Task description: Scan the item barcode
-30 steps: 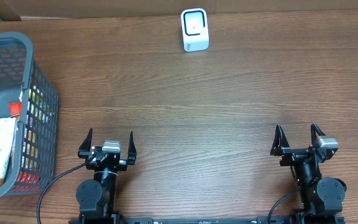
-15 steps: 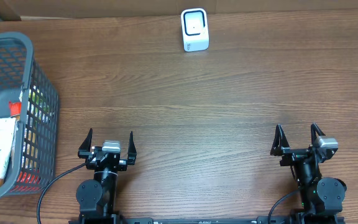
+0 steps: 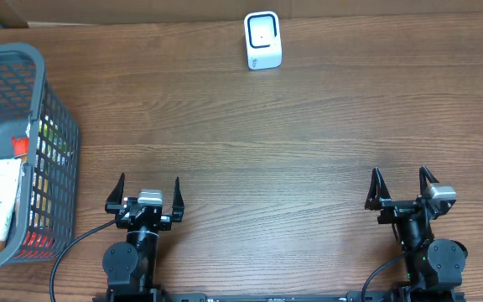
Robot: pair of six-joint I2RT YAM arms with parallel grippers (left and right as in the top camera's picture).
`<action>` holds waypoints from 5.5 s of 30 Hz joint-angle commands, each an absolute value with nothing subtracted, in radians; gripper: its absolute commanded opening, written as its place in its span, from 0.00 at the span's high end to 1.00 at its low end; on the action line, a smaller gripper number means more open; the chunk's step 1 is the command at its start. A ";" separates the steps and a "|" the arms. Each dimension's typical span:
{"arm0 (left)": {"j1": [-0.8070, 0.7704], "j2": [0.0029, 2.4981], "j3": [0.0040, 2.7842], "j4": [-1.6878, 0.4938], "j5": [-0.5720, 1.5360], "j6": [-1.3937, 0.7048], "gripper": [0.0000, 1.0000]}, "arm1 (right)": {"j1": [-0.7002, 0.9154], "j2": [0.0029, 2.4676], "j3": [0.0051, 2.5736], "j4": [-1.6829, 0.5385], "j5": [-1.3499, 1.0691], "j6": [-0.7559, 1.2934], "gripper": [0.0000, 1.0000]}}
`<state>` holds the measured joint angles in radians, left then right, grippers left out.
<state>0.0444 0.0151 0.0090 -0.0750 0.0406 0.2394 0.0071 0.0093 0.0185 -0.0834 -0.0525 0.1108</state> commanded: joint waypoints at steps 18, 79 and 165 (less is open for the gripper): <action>0.041 0.004 0.005 -0.075 0.053 0.133 0.00 | 0.002 0.003 0.008 0.029 -0.063 0.107 0.00; 0.041 0.854 0.906 -0.477 0.389 0.186 0.00 | 0.001 0.361 0.613 -0.226 -0.276 0.017 0.00; 0.573 1.424 1.995 -1.335 -0.175 -0.485 0.00 | 0.001 1.012 1.248 -0.875 -0.429 0.105 0.00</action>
<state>0.4820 1.4109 1.9774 -1.3327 -0.1429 -0.3672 0.0063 1.0145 1.2156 -0.8757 -0.4206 0.1017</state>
